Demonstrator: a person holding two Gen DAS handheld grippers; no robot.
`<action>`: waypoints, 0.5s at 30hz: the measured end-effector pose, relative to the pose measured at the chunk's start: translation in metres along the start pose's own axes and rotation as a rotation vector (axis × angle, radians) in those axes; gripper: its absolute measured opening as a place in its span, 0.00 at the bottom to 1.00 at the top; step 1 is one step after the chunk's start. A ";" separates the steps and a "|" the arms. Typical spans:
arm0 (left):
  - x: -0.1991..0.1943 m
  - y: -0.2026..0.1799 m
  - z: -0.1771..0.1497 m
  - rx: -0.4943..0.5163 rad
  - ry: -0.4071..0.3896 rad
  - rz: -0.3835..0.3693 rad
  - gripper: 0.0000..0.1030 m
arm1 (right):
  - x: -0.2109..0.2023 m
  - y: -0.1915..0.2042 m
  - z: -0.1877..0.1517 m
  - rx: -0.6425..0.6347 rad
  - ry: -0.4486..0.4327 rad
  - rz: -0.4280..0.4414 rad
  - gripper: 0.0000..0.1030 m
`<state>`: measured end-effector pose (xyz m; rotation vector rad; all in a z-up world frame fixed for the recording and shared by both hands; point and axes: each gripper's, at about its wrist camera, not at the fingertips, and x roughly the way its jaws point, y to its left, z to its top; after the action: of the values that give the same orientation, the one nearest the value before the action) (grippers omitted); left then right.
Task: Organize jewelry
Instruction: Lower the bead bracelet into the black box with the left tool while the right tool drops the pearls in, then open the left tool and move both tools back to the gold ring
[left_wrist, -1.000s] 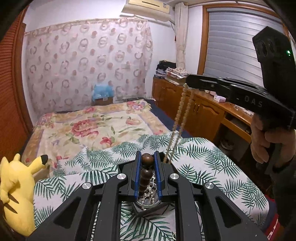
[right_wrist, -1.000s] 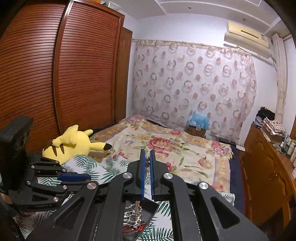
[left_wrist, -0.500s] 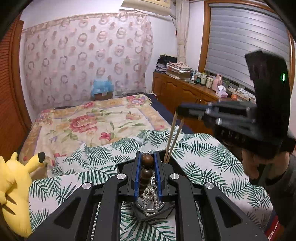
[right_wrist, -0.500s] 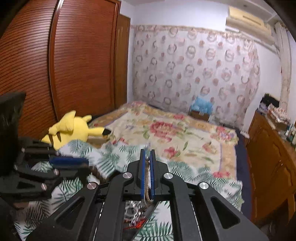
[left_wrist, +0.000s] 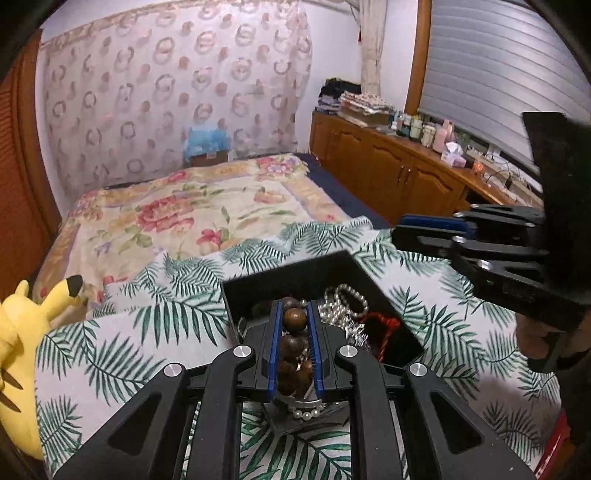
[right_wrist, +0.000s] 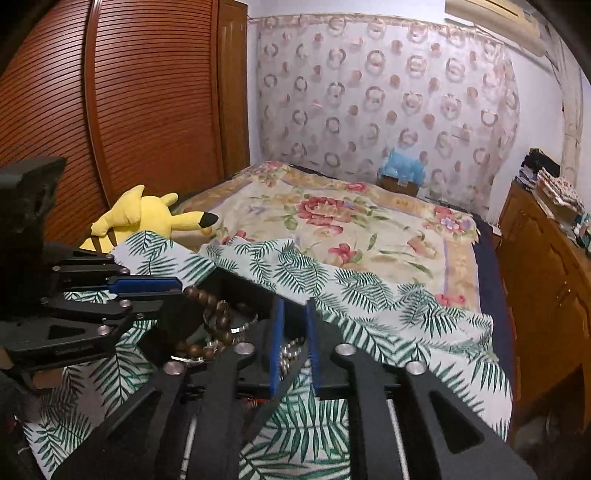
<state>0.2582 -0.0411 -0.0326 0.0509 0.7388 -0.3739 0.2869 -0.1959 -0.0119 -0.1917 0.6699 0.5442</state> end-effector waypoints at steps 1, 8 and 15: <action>0.002 0.000 -0.001 0.000 0.005 0.001 0.12 | -0.001 0.000 -0.006 0.004 0.006 0.003 0.20; 0.023 0.002 -0.006 0.004 0.042 0.034 0.12 | -0.005 0.007 -0.033 0.016 0.029 0.015 0.20; 0.036 0.005 0.000 0.001 0.064 0.060 0.12 | -0.012 0.008 -0.049 0.039 0.039 0.025 0.20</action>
<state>0.2842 -0.0474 -0.0568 0.0865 0.7985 -0.3164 0.2483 -0.2105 -0.0423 -0.1577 0.7209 0.5522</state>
